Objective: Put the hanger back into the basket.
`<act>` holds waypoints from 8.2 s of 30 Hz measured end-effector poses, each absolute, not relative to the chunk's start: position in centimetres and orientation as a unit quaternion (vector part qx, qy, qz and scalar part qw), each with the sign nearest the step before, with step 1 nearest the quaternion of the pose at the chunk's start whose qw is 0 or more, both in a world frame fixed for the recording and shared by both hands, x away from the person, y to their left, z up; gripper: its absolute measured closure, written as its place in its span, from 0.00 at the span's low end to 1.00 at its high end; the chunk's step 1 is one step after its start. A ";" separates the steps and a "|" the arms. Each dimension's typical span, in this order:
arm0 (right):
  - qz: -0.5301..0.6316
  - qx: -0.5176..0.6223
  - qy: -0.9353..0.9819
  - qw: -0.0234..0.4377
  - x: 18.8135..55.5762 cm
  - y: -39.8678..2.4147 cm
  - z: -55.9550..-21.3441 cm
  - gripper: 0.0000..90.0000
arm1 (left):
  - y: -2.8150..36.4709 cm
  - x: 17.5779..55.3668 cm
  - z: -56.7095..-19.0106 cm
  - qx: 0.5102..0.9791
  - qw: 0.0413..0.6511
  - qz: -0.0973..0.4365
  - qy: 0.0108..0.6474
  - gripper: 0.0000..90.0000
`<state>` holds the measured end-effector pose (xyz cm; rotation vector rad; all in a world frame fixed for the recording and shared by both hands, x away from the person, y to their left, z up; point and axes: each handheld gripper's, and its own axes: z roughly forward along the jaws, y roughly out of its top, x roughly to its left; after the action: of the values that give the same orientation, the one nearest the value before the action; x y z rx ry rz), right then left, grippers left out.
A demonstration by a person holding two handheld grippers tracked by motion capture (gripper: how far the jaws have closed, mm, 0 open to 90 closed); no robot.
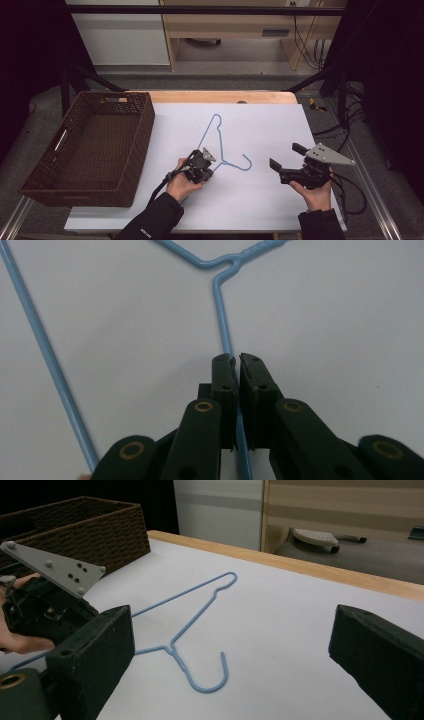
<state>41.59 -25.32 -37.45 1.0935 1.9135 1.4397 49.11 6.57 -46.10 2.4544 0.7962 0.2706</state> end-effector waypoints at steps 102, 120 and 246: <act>0.535 0.371 0.749 0.124 48.9 -13.3 -44.6 0.59 | 11.6 47.1 -41.3 0.851 0.375 0.142 0.339 0.97; 0.547 0.370 0.743 0.113 49.3 -13.2 -44.7 0.92 | 11.4 47.0 -41.9 0.854 0.368 0.139 0.340 0.97; 0.487 0.387 0.754 0.212 42.1 -24.3 -39.9 0.03 | 20.4 45.9 -28.1 0.843 0.413 0.183 0.292 0.97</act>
<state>42.15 -24.34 -39.88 1.0735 2.0932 1.3528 45.85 20.42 -28.13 2.1192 0.7348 0.4603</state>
